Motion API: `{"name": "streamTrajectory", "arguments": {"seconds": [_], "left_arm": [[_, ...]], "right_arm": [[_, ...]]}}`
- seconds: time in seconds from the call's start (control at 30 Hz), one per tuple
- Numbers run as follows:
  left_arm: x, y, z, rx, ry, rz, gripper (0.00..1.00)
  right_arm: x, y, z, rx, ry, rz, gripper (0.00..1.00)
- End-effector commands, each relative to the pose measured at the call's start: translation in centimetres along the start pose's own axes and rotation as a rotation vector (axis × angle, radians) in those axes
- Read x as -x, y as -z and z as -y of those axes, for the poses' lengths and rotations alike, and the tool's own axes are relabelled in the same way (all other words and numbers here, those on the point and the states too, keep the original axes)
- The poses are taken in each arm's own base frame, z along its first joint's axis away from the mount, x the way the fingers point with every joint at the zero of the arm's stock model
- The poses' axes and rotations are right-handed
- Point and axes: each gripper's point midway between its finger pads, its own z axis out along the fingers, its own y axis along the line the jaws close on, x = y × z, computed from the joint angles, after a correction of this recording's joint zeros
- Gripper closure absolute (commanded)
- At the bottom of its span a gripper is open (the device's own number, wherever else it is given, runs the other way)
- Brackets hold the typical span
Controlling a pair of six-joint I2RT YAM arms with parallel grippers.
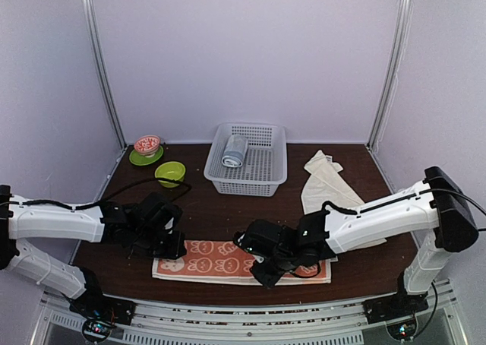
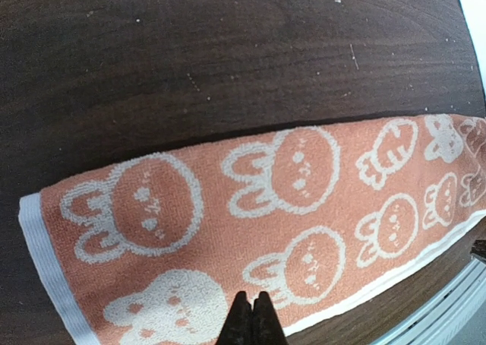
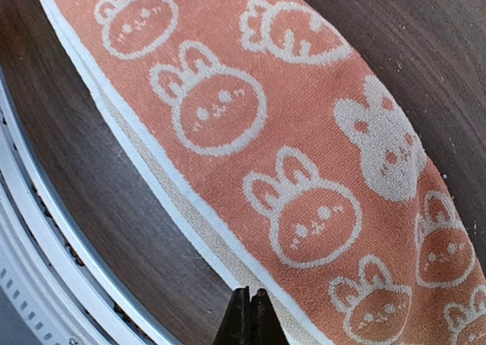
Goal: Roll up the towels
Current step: Adjust the towel at the center of the board.
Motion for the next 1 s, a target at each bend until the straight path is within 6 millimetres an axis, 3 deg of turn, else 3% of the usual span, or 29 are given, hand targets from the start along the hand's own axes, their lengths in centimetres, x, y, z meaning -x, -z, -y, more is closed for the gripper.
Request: {"name": "streamTrajectory", "arguments": {"seconds": [0.0,0.1,0.2,0.3,0.6,0.97], "left_arm": [[0.4,0.1,0.0,-0.004,0.007,0.028,1.00],[0.4,0.0,0.0,-0.006,0.009,0.028,1.00],[0.3,-0.1,0.1,-0.010,0.010,0.026,1.00],[0.3,-0.2,0.1,-0.011,0.009,0.022,1.00],[0.1,-0.2,-0.1,-0.004,0.011,0.019,1.00],[0.0,-0.4,-0.2,-0.001,0.011,0.014,1.00]], "right_arm": [[0.8,1.9,-0.9,0.049,-0.001,0.030,1.00],[0.2,1.3,-0.6,0.025,0.014,0.013,1.00],[-0.3,0.3,-0.5,0.011,0.025,-0.005,0.76],[-0.1,-0.6,-0.5,0.001,0.035,-0.009,0.67],[-0.5,-2.3,-0.1,-0.046,0.066,-0.041,0.70],[-0.6,-2.7,0.6,-0.065,0.039,-0.039,0.87]]}}
